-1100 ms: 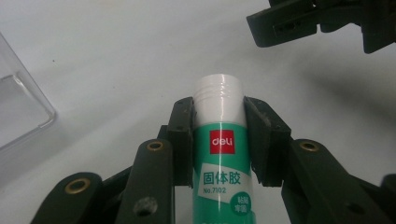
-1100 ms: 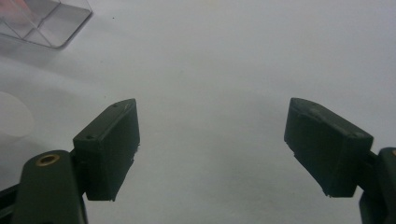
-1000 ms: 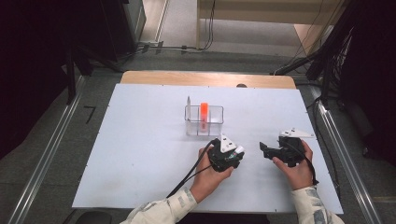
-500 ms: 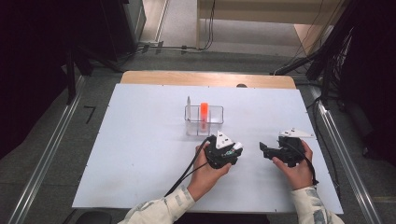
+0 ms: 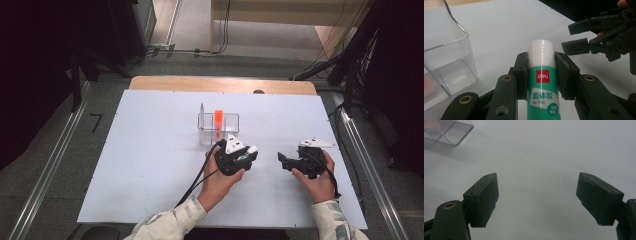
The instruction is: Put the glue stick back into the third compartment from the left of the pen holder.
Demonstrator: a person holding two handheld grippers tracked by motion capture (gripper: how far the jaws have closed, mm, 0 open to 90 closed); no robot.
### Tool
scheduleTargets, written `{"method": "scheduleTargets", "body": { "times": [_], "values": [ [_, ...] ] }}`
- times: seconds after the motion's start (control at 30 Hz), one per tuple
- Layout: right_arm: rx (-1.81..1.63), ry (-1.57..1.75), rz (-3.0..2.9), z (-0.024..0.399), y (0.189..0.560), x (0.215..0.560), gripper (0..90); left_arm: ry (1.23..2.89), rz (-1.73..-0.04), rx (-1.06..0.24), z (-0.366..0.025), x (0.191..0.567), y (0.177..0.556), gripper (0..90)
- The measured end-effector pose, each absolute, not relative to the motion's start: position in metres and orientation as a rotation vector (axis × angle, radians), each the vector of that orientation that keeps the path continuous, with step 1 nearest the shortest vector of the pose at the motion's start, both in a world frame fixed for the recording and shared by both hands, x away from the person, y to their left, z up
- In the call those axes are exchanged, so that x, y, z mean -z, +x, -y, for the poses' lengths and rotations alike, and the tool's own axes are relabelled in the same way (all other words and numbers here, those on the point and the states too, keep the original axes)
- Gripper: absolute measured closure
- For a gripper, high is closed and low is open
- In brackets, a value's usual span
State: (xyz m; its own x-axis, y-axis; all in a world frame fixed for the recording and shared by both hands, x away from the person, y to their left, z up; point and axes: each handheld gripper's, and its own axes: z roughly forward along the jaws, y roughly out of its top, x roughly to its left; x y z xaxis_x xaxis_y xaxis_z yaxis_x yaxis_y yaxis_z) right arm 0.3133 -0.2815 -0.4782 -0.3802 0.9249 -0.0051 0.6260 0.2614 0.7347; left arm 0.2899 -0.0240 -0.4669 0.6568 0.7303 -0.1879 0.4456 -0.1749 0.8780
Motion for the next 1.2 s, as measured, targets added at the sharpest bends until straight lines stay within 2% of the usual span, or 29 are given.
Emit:
{"method": "scheduleTargets", "body": {
  "times": [0.67,1.2],
  "values": [
    [-0.922,1.411,-2.095,0.281,0.313,0.478,17.0,1.722,-1.010,-0.421,0.000,0.432,0.321,66.0],
    [-0.925,1.412,-2.096,0.282,0.314,0.478,17.0,1.689,-1.048,-0.456,-0.006,0.422,0.341,66.0]
  ]
}}
